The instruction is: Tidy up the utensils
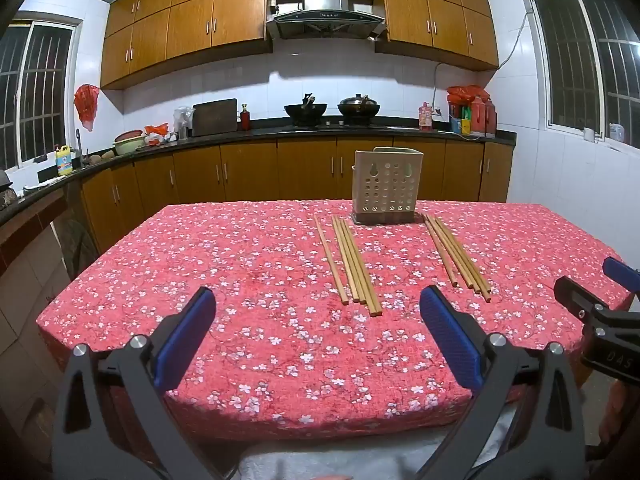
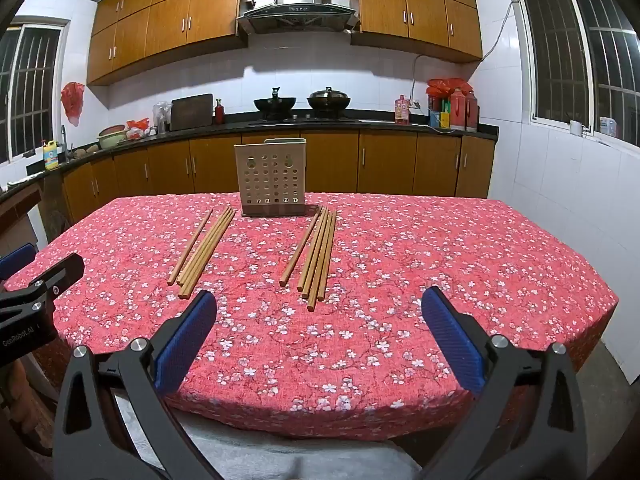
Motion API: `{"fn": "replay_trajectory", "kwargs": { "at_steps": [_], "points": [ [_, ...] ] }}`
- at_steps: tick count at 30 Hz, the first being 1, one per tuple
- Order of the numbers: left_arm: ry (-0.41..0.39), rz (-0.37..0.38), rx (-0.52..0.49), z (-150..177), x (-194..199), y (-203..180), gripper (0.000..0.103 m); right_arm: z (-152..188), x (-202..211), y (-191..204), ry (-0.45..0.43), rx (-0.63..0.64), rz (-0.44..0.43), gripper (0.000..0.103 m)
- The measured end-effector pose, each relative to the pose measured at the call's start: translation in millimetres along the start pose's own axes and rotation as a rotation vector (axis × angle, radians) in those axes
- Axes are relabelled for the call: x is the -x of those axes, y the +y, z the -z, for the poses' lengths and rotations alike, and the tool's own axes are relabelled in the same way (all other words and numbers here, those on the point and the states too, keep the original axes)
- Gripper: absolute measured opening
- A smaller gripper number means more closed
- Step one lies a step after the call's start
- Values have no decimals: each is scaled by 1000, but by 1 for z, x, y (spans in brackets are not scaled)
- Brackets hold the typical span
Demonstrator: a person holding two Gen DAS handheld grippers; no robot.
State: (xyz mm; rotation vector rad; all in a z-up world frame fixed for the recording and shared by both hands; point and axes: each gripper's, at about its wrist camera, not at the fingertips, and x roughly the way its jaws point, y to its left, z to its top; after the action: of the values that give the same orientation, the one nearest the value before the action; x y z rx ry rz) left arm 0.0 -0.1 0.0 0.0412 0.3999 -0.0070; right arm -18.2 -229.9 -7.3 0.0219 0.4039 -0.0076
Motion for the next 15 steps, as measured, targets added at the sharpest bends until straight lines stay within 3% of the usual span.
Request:
{"fn": "replay_trajectory", "kwargs": {
  "at_steps": [15],
  "points": [
    [5,3,5,0,0,0,99,0,0,0,2,-1,-1,101]
  ]
}}
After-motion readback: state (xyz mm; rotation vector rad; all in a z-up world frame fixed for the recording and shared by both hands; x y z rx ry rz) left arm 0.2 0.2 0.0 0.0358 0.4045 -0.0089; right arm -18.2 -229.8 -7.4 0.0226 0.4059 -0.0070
